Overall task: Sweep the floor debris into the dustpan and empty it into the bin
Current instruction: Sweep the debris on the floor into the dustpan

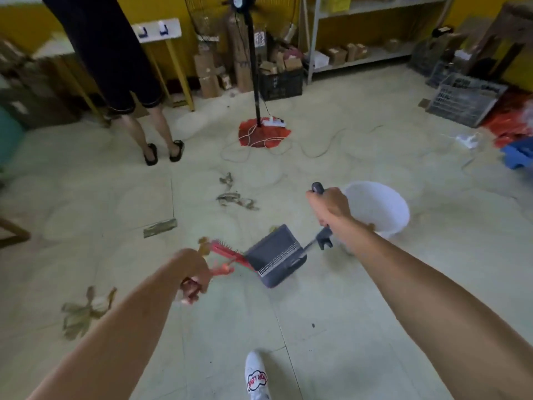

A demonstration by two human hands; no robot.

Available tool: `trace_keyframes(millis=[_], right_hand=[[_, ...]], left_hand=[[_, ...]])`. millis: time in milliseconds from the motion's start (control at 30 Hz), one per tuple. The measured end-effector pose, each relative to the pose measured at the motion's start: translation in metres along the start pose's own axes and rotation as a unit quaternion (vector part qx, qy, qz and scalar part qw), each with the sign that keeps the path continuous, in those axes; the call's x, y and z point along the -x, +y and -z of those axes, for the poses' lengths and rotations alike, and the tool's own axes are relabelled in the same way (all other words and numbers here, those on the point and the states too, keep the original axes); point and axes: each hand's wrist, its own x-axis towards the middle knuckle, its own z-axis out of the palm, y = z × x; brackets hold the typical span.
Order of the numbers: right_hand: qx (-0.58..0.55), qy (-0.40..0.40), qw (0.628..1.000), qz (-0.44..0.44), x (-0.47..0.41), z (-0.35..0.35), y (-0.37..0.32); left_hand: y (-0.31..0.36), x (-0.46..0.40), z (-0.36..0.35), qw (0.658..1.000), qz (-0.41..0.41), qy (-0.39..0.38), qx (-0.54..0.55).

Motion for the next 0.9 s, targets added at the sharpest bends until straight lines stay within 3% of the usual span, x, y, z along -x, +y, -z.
trace_keyframes(millis=[33,267,433,600,767,900], right_hand=[[0.044,0.003,0.999,0.020,-0.004,-0.002,-0.006],[0.123,0.011,0.991,0.042,-0.055,0.016,-0.037],[0.151,-0.040,0.987,0.035,-0.088,-0.001,-0.048],[0.133,-0.138,0.981,-0.021,-0.138,-0.012,-0.047],[0.142,-0.160,0.975,-0.059,-0.190,-0.010,-0.043],[0.162,-0.175,0.968,-0.081,-0.218,-0.006,-0.033]], left_hand=[[-0.017,-0.012,-0.002,0.999,-0.014,-0.027,0.020],[-0.072,-0.083,0.036,0.990,-0.067,0.016,0.126],[-0.028,-0.108,0.080,0.983,-0.145,0.052,0.104],[0.047,-0.152,0.110,0.970,-0.162,0.055,0.171],[0.104,-0.193,0.133,0.982,-0.180,0.057,0.012],[0.055,-0.208,0.195,0.985,-0.132,0.075,-0.085]])
